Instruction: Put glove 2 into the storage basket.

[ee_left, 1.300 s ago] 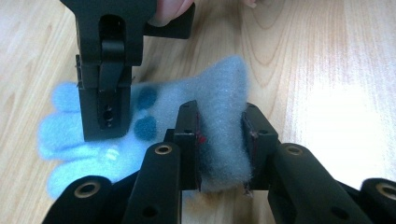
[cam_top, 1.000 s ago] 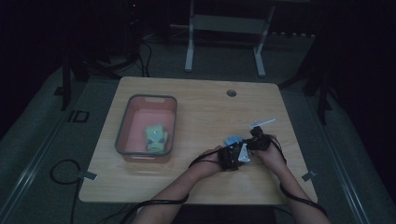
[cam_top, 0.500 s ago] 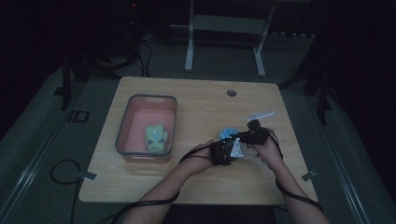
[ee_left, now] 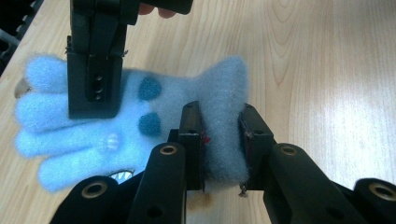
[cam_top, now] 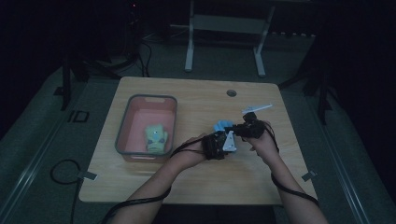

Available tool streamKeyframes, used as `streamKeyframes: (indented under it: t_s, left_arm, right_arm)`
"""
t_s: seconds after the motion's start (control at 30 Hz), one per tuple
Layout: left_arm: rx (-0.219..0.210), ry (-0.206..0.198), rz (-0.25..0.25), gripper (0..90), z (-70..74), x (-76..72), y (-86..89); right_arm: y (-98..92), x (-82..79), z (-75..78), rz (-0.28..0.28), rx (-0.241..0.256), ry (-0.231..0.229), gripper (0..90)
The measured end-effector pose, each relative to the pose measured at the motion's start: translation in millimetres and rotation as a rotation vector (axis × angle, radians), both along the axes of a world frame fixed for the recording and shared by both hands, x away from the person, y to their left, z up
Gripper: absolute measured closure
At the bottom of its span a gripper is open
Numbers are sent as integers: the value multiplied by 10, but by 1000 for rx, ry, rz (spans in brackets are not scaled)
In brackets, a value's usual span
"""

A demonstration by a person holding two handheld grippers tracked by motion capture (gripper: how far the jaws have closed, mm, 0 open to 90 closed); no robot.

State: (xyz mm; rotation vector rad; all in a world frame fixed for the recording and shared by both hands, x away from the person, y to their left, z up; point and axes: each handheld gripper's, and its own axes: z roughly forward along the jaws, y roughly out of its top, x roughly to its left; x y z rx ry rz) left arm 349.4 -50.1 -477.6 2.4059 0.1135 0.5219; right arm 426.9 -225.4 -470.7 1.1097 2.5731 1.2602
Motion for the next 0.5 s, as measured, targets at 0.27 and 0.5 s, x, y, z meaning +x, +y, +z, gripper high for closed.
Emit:
streamKeyframes:
  t_s: [0.27, 0.5]
  left_arm:
    - [12, -18, -2, 756, 123, -8, 112]
    - [5, -26, 5, 757, 221, -9, 208]
  right_arm:
    - [104, 20, 95, 13, 22, -11, 796]
    - [223, 23, 207, 25, 10, -35, 795]
